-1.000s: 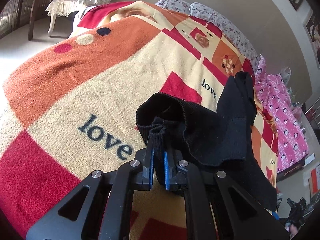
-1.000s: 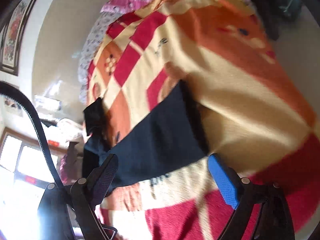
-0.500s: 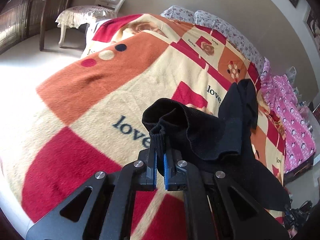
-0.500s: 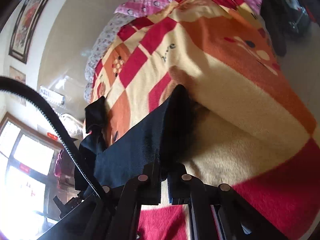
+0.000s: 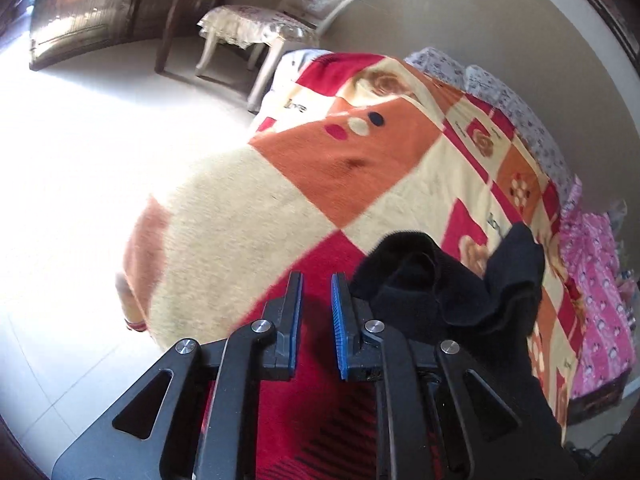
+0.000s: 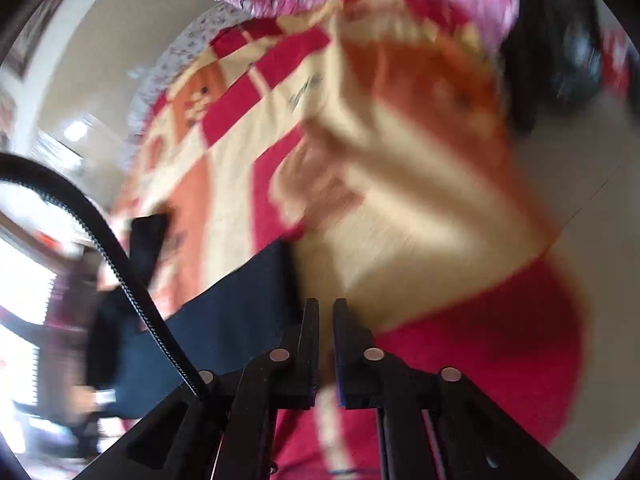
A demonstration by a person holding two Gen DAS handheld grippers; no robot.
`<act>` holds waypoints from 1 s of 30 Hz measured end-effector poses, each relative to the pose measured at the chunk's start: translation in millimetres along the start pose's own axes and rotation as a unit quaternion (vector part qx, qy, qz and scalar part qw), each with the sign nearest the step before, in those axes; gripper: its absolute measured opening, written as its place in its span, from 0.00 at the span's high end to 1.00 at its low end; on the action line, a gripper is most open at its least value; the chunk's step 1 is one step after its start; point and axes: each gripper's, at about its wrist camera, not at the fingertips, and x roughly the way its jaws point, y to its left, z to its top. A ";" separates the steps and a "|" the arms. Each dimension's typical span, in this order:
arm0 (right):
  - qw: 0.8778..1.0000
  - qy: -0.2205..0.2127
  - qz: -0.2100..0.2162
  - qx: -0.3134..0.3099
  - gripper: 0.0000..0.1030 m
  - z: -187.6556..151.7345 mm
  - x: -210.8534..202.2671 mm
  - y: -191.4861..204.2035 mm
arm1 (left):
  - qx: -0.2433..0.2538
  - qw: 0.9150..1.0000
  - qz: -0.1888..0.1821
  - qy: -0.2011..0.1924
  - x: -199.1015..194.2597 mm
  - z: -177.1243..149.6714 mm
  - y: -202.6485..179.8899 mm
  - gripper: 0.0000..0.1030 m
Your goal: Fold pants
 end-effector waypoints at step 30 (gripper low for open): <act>0.891 -0.012 0.142 -0.430 0.94 28.3 142.3 337.1 | 0.275 0.949 -0.149 -0.024 -4.0 -0.4 -114.7 0.40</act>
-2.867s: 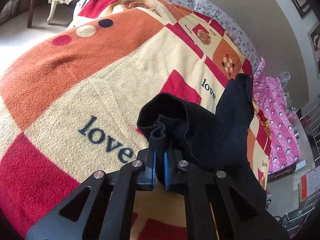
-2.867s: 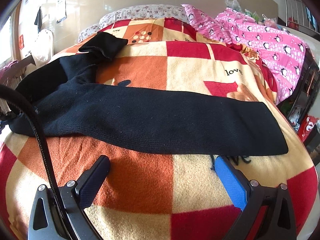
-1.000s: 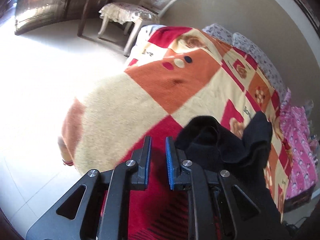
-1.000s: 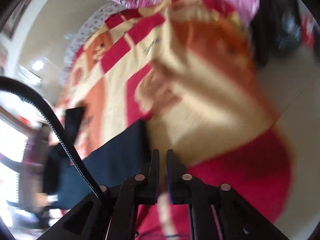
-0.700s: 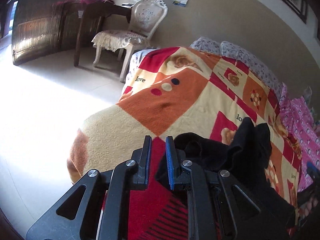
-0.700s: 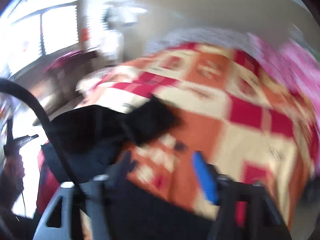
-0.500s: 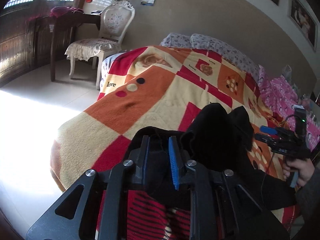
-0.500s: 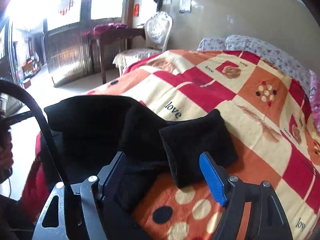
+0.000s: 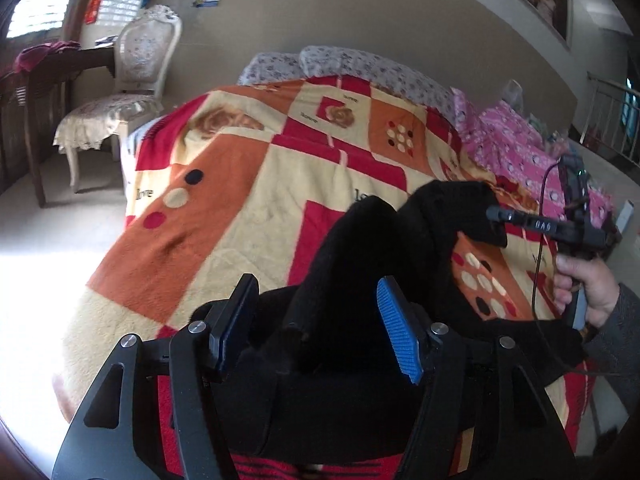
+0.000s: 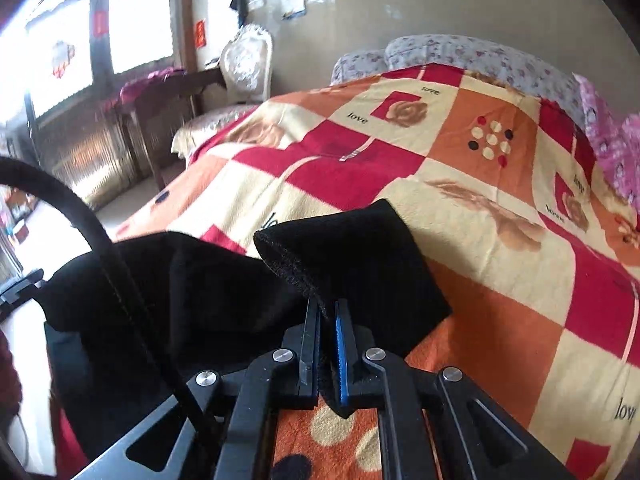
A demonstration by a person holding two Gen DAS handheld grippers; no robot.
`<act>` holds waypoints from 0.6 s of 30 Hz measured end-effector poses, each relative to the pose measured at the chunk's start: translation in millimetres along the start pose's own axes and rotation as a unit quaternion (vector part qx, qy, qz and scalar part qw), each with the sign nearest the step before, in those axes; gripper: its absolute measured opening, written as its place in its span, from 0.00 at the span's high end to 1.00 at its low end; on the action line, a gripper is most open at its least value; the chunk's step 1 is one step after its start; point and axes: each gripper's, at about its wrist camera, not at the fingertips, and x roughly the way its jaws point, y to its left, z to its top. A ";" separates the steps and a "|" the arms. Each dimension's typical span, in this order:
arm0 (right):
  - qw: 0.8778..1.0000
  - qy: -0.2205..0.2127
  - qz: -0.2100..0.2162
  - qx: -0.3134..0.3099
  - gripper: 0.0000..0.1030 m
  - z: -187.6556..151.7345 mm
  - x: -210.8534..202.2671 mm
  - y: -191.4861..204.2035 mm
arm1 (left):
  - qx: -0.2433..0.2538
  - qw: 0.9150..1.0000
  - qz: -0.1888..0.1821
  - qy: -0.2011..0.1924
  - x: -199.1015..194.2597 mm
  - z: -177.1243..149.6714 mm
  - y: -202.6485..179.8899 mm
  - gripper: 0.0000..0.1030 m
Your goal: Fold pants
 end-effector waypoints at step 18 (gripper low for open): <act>0.960 -0.135 0.110 0.221 0.95 -72.0 -201.9 -83.1 | 0.069 0.987 0.142 -0.010 47.3 68.4 9.5 0.95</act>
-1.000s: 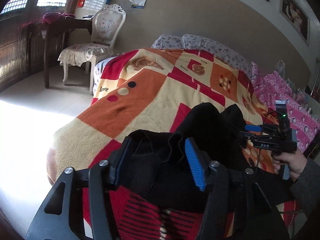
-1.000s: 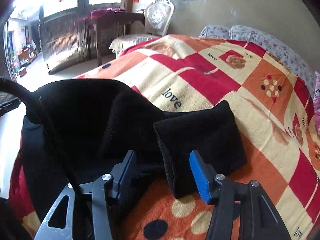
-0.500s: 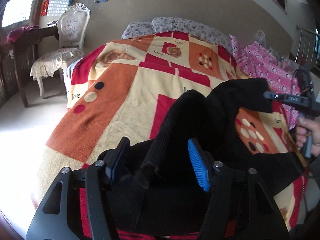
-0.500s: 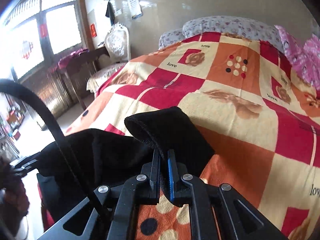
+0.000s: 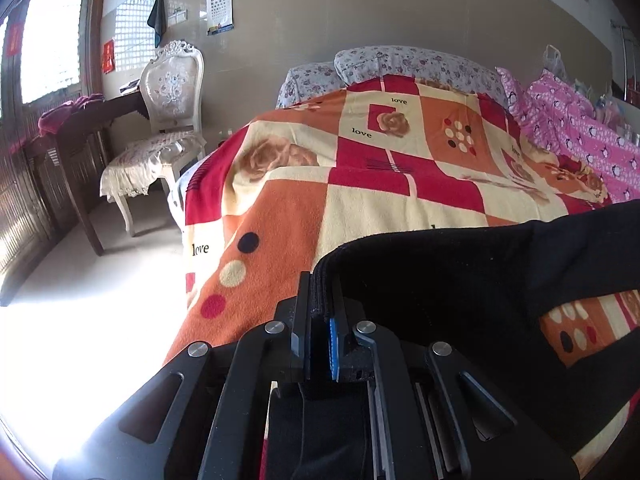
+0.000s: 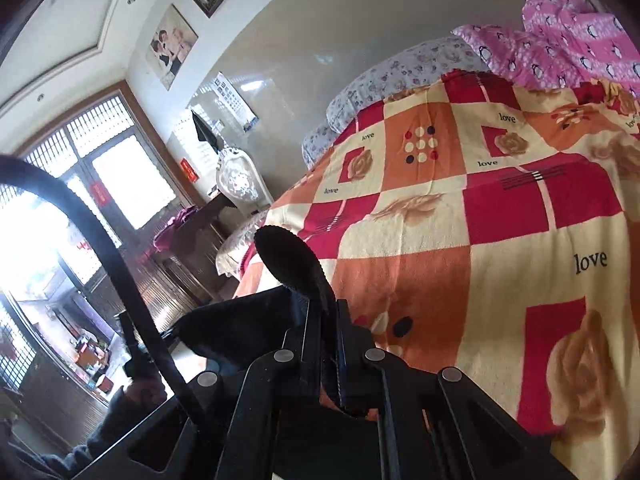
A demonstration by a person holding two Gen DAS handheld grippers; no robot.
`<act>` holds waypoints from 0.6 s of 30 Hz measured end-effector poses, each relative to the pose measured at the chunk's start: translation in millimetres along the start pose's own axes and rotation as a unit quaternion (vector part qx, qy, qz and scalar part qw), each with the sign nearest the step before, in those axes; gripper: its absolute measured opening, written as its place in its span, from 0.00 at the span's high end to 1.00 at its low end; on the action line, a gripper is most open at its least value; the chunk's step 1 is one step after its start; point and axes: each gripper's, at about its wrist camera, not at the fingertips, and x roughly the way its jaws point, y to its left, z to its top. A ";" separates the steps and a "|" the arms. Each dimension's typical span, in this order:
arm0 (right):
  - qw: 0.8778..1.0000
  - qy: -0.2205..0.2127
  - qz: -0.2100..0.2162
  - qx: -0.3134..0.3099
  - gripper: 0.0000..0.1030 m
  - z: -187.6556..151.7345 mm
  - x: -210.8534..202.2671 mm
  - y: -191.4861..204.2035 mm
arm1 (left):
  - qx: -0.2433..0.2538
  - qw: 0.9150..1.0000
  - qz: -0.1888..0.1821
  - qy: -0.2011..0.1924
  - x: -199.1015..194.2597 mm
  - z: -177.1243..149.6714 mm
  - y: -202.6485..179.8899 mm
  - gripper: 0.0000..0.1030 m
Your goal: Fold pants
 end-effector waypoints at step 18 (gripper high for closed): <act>0.983 -0.067 -0.045 0.164 0.95 -19.2 -8.3 -99.2 | -0.029 0.993 0.036 0.112 125.0 3.0 -22.2 0.90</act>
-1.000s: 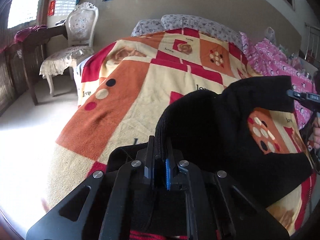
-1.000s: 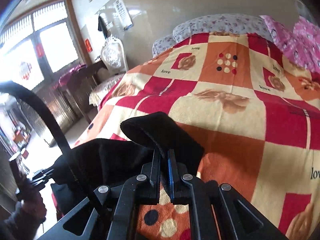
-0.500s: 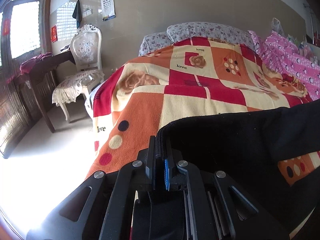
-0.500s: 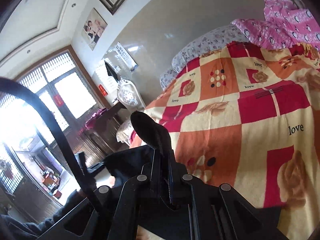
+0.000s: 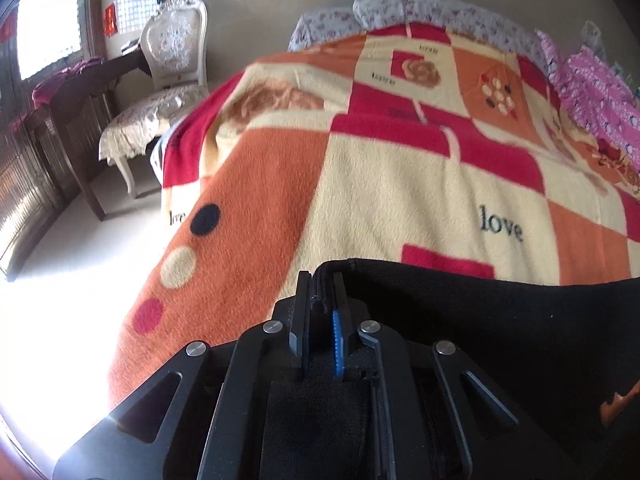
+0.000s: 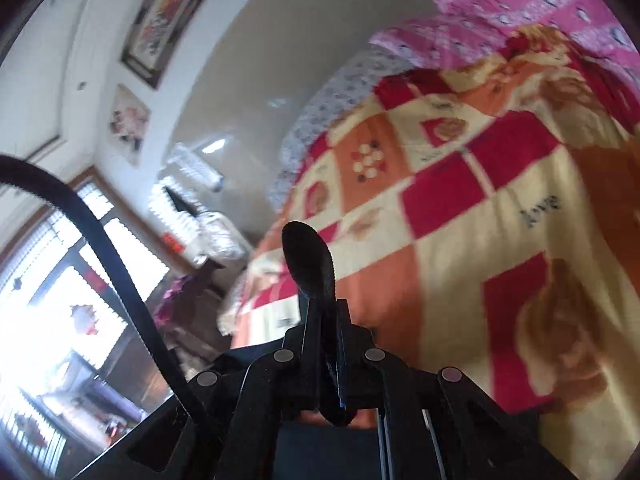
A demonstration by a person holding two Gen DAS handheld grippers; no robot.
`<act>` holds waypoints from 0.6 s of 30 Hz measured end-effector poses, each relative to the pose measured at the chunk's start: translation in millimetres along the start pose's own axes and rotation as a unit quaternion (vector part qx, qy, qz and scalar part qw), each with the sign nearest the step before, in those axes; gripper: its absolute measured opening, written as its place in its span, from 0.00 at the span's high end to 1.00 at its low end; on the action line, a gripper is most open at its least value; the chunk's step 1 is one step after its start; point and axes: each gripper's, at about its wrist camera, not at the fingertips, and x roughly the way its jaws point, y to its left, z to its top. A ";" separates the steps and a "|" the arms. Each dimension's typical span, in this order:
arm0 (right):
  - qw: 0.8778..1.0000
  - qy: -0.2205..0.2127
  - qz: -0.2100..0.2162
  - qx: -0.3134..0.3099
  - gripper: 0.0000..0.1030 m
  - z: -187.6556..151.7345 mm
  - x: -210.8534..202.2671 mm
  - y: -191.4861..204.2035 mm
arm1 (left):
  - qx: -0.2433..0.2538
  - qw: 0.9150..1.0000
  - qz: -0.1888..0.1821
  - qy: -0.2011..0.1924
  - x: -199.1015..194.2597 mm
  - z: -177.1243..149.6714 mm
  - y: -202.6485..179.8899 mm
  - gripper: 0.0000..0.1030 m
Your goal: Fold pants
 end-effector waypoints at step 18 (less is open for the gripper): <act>0.989 -0.001 -0.148 -0.026 0.92 -31.4 15.1 -77.5 | -0.243 0.968 -0.062 -0.025 -26.8 -48.4 98.4 0.83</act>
